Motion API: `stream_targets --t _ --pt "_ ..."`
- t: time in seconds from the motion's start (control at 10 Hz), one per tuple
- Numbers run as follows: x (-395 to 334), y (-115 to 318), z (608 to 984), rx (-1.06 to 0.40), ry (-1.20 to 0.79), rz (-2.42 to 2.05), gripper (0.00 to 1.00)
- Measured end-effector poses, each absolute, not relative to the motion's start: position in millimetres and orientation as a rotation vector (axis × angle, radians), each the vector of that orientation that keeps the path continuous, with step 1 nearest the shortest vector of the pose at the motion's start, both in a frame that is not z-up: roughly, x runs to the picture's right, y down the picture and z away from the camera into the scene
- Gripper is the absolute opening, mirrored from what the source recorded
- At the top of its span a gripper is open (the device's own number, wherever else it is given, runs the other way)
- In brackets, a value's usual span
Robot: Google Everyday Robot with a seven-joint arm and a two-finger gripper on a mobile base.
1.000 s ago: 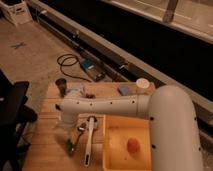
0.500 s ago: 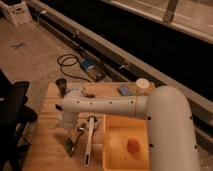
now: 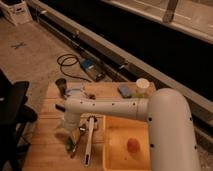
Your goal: Place pepper in paper cup
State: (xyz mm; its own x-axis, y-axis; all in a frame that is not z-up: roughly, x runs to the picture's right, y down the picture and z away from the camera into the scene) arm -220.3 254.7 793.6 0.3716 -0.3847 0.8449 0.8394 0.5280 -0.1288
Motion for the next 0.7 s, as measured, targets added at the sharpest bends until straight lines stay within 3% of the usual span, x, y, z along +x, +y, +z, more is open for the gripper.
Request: stream_targets --t 0.7 --pt "-220.4 258.3 789.3 -0.603 -0.867 -0.862 0.05"
